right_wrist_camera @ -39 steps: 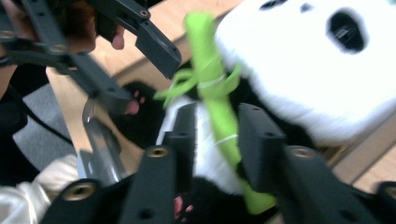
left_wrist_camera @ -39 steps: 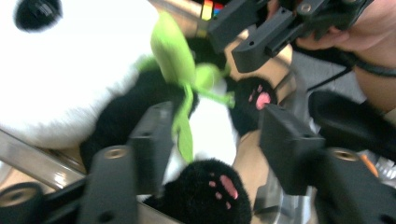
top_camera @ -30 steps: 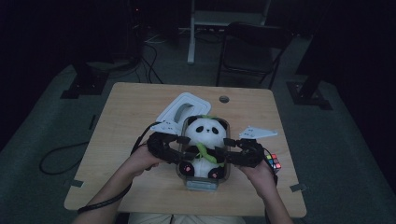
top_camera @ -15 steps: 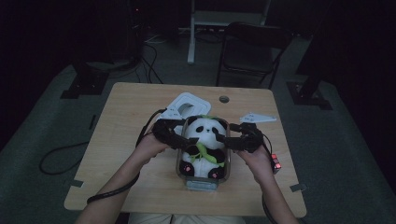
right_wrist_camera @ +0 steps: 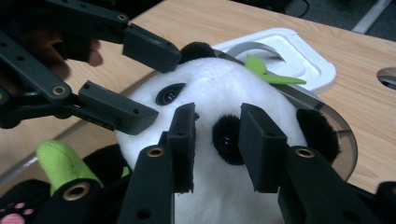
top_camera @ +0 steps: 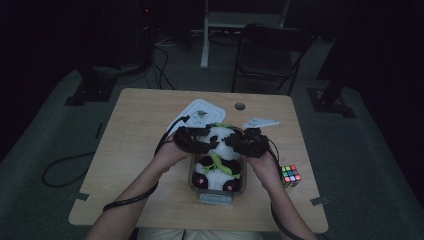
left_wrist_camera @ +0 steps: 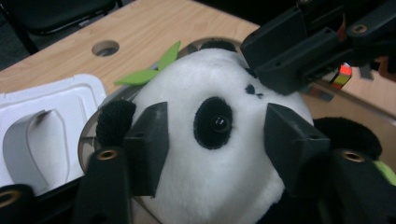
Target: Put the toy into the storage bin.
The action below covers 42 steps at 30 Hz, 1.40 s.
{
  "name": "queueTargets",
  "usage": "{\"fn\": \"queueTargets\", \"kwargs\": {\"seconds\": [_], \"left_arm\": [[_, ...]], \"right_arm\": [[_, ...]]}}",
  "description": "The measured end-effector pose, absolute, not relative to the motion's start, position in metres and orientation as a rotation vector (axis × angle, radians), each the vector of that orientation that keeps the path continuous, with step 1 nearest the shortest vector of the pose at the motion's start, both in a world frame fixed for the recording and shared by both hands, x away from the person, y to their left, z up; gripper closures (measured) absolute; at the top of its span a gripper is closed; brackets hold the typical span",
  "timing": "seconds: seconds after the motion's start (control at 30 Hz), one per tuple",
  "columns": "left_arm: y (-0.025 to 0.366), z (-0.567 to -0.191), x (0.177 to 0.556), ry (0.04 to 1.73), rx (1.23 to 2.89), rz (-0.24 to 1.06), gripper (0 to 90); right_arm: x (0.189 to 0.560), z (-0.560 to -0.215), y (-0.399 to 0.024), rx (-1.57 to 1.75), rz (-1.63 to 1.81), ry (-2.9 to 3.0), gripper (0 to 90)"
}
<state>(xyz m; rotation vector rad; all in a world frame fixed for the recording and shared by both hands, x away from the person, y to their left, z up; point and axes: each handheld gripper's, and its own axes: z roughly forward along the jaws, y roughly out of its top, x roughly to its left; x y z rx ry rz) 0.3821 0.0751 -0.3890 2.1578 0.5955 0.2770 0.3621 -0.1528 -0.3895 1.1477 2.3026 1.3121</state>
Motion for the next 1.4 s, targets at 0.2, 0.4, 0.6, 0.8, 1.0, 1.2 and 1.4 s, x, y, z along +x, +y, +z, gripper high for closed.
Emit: {"fn": "queueTargets", "kwargs": {"seconds": [0.2,0.4,0.6,0.8,1.0,1.2,1.4], "left_arm": [[0.071,-0.396,0.384,0.595,2.200,0.279,53.6],[0.070,-0.404,0.391,0.616,2.221,0.252,54.2],[0.066,-0.412,0.395,0.627,2.258,0.254,55.4],[0.065,-0.418,0.399,0.658,2.260,0.231,56.0],[0.070,-0.411,0.398,0.663,2.227,0.220,53.5],[0.080,-0.402,0.393,0.682,2.171,0.190,43.9],[0.085,-0.394,0.384,0.666,2.161,0.190,43.1]], "right_arm": [[0.370,-0.399,-0.152,1.182,1.284,2.346,65.4],[0.377,-0.406,-0.150,1.216,1.236,2.346,54.7],[0.383,-0.413,-0.152,1.255,1.221,2.347,48.7],[0.385,-0.418,-0.148,1.247,1.175,2.353,48.8],[0.385,-0.415,-0.150,1.257,1.202,2.340,43.2],[0.382,-0.409,-0.154,1.246,1.221,2.331,37.9],[0.376,-0.402,-0.158,1.232,1.253,2.305,34.3]]}}
